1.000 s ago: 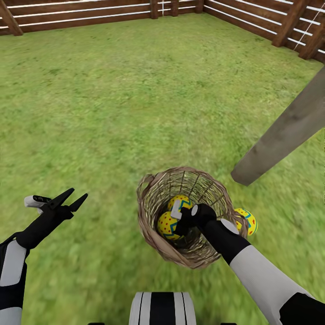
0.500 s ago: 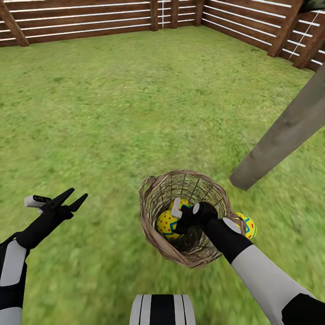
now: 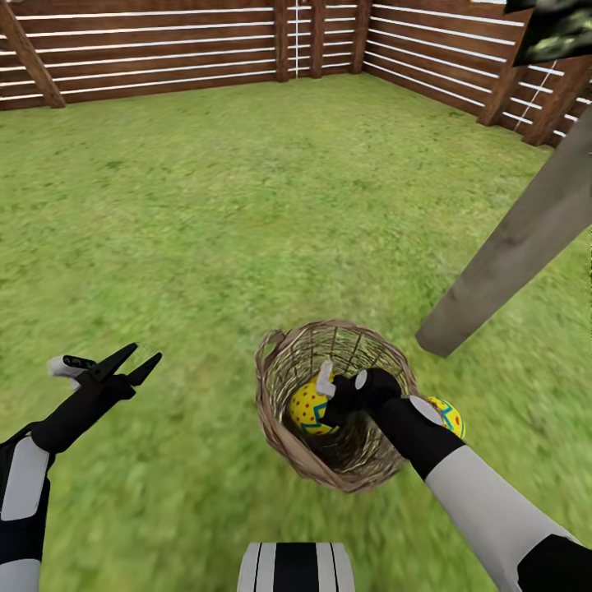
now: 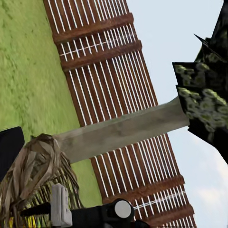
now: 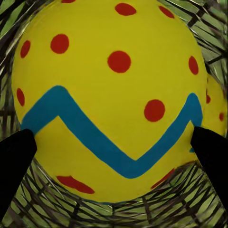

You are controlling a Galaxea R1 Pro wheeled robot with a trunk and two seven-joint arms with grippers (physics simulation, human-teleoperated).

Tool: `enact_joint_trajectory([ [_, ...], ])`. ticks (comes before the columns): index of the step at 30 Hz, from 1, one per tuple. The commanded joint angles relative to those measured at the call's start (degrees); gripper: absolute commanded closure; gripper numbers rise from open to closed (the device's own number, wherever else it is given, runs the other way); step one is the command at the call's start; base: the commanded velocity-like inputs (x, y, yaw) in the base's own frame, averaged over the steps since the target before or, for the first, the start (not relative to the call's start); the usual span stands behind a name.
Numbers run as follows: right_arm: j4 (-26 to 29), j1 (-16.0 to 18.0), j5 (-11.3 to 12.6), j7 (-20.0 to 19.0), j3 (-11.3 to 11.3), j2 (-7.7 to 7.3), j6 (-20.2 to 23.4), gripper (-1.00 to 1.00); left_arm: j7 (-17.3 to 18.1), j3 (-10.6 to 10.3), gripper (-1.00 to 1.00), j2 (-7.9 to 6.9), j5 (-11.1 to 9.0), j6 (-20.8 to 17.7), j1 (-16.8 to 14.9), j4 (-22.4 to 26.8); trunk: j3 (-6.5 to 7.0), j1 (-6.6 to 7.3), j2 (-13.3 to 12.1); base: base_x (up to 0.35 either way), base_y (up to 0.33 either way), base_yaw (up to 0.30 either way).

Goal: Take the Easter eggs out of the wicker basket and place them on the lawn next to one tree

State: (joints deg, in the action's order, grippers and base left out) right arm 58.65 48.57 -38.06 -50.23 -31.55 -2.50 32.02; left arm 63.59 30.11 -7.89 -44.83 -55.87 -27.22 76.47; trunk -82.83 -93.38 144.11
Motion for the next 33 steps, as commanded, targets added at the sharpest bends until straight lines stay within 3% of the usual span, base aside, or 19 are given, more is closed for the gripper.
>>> enact_joint_trajectory([
  [1, 0.2, 0.0, -0.4, -0.3, -0.1, -0.53, 0.2, 1.00, 0.1, -1.2, -1.00, -0.23, 0.0, -0.3, 0.0, 0.0, 0.19, 0.03, 0.0, 0.000, 0.000, 0.000],
  [3, 0.3, 0.0, -0.4, -0.3, 0.4, -1.39, 1.5, 1.00, 0.0, -2.9, -1.00, -0.45, 0.0, -0.3, -0.1, 0.0, 0.63, 0.08, 0.0, 0.000, 0.000, 0.000],
  [7, 4.3, 0.0, -0.3, -0.7, 1.7, -3.58, 4.5, 1.00, -1.1, -3.2, -1.00, -0.55, 0.0, -0.4, -0.2, 0.0, 1.52, 0.19, -0.1, 0.000, 0.000, 0.000],
  [9, 7.3, 0.0, -0.2, -7.4, 3.3, -5.12, 4.6, 1.00, -2.0, -3.3, -1.00, -0.48, 0.0, -0.4, -0.3, 0.0, 1.96, 0.24, -0.1, -0.052, 0.000, 0.000],
  [11, 10.0, 0.0, -0.3, -10.8, 8.0, -5.41, 4.6, 1.00, -2.1, -3.4, -1.00, -0.46, 0.0, -0.4, -0.4, 0.0, 2.41, 0.29, -0.1, -0.021, 0.000, 0.000],
  [14, 13.2, 0.0, -0.3, -16.7, 10.4, -6.28, 4.6, 1.00, -2.2, -3.4, -1.00, -0.46, 0.0, -0.4, -0.4, 0.0, 3.07, 0.37, -0.2, -0.001, 0.000, 0.000],
  [17, 18.9, 0.0, -0.5, -24.1, 16.9, -7.07, 4.6, 1.00, -2.4, -3.4, -1.00, -0.46, 0.0, -0.4, -0.4, 0.0, 3.73, 0.44, -0.2, 0.000, 0.000, 0.000],
  [18, 21.1, 0.0, -0.7, -28.1, 20.3, -7.30, 4.7, 1.00, -2.6, -3.4, -1.00, -0.44, 0.0, -0.4, -0.4, 0.0, 3.96, 0.47, -0.2, 0.000, 0.000, 0.000],
  [20, 22.9, 0.0, -0.4, -32.1, 25.8, -7.40, 8.0, 1.00, -2.7, -3.5, -1.00, -0.38, 0.0, -0.4, -0.5, 0.0, 4.40, 0.52, -0.3, 0.000, 0.000, 0.000],
  [21, 23.6, 0.0, -0.1, -32.8, 28.4, -7.34, 8.9, 1.00, -2.7, -3.5, -1.00, -0.38, 0.0, -0.4, -0.5, 0.0, 4.62, 0.55, -0.3, 0.000, 0.000, 0.000],
  [24, 24.1, 0.0, 0.4, -35.8, 33.4, -7.10, 9.8, 1.00, -2.7, -3.5, -1.00, -0.36, 0.0, -0.4, -0.5, 0.0, 5.29, 0.63, -0.3, 0.000, 0.000, 0.000],
  [25, 24.1, 0.0, 0.6, -37.2, 37.9, -6.98, 9.9, 1.00, -2.7, -3.5, -1.00, -0.31, 0.0, -0.4, -0.5, -0.1, 5.51, 0.65, -0.3, 0.000, 0.000, 0.000],
  [27, 24.1, 0.0, 0.6, -38.8, 43.3, -6.65, 12.4, 1.00, -2.7, -3.5, -1.00, -0.18, 0.0, -0.4, -0.5, -0.1, 5.95, 0.70, -0.3, 0.000, 0.000, 0.000],
  [28, 24.1, -0.1, 0.7, -39.1, 44.3, -6.21, 14.5, 1.00, -3.0, -3.6, -1.00, -0.10, 0.0, -0.4, -0.5, -0.1, 6.17, 0.73, -0.4, 0.000, 0.000, 0.000],
  [29, 23.8, -0.4, 0.5, -38.8, 37.0, -6.54, 14.4, 1.00, -3.3, -3.9, -1.00, 0.24, 0.2, -0.1, -0.1, 0.0, 6.16, 0.73, -0.4, 0.000, 0.000, 0.000],
  [33, 22.5, -0.4, 0.8, -38.9, 36.5, -5.83, 14.6, 1.00, -2.9, -3.1, -1.00, -0.53, 0.0, -0.3, 0.8, -0.4, 6.16, 0.73, -0.4, 0.000, 0.000, 0.000],
])
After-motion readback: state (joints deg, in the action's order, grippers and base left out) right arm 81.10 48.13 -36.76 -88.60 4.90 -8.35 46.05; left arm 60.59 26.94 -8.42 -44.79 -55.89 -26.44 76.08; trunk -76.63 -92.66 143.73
